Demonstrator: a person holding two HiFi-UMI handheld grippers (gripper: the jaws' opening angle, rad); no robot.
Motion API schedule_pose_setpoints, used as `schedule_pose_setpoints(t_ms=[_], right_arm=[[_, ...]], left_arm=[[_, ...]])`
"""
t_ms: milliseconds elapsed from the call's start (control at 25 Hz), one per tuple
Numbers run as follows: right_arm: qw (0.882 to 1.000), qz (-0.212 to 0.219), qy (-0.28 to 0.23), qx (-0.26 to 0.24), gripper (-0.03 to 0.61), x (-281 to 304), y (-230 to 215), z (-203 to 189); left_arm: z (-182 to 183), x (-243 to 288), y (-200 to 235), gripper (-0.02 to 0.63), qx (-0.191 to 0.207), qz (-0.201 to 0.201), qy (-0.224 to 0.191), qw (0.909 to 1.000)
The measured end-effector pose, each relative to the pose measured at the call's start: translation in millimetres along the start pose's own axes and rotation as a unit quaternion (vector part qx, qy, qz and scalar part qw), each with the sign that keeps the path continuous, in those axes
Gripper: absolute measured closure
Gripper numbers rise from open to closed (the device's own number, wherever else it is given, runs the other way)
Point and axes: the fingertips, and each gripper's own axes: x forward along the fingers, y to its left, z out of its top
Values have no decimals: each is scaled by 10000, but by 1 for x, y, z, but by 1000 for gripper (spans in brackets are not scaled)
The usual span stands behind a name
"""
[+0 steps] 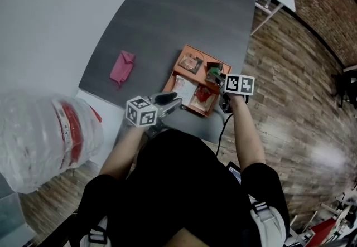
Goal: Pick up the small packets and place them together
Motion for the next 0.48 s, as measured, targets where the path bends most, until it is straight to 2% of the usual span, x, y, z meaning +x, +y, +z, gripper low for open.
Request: schedule_pose_setpoints(t_ms=[120,240,320,480], right_arm=[[9995,-132,244,-119,486,7,0,-5],[9958,-577,421,-571,486,10,-3,-3],[9885,-966,571,-1010,463,12,-8,-1],[9694,-1623,753,-1681,362,11,-22,-1]], left_arm=[[0,2,1,477,-45,-13,20,10000],[0,3,0,477,-75,-26,43,10000],[-1,3,0,477,-89,-25,64,9999],[-3,3,-1,477,-84,-17,69,9999]])
